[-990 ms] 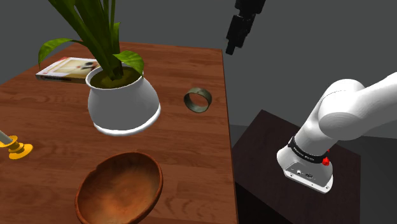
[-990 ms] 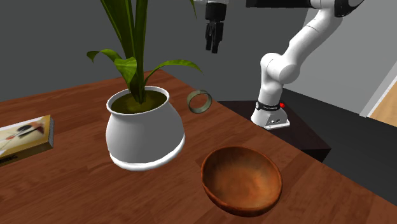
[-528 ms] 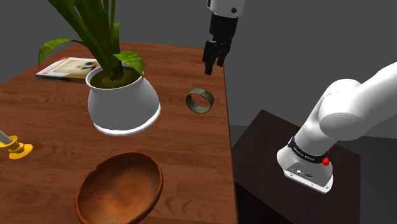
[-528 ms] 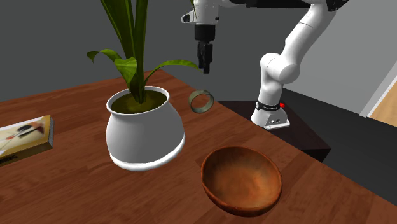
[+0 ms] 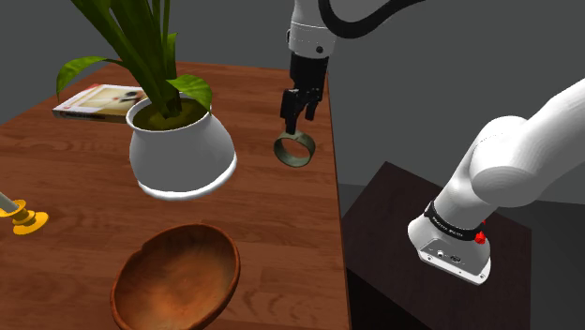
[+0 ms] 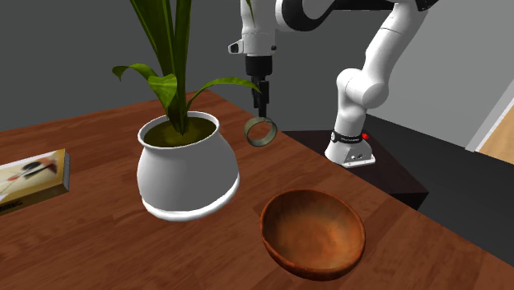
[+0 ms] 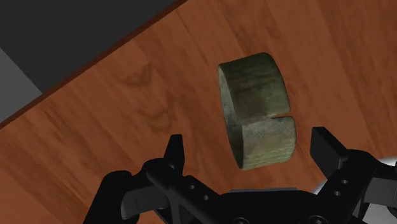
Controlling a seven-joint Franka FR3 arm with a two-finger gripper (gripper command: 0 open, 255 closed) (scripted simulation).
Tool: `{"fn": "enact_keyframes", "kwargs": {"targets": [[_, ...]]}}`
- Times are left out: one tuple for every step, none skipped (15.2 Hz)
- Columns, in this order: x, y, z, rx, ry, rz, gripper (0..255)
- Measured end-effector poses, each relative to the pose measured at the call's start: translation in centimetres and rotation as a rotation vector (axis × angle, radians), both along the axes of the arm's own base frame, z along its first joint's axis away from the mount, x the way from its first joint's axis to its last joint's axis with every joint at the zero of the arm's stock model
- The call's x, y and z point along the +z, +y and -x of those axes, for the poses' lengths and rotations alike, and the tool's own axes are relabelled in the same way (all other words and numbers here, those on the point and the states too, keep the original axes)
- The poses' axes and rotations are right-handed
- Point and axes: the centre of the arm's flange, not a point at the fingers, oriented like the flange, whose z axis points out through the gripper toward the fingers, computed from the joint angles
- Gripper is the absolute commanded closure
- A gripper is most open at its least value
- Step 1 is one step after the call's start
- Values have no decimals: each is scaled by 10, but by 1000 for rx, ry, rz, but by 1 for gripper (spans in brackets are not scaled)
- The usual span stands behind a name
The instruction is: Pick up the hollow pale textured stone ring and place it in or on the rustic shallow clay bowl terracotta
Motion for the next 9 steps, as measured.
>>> {"fn": "enact_keyframes", "kwargs": {"targets": [[-5,1,0,0,0,0,0],[-11,1,0,0,0,0,0],[-15,2,0,0,0,0,0],[-17,3,0,0,0,0,0],[-18,2,0,0,0,0,0],[-18,2,0,0,0,0,0],[-19,2,0,0,0,0,0],[-19,2,0,0,0,0,0],[-19,2,0,0,0,0,0]]}}
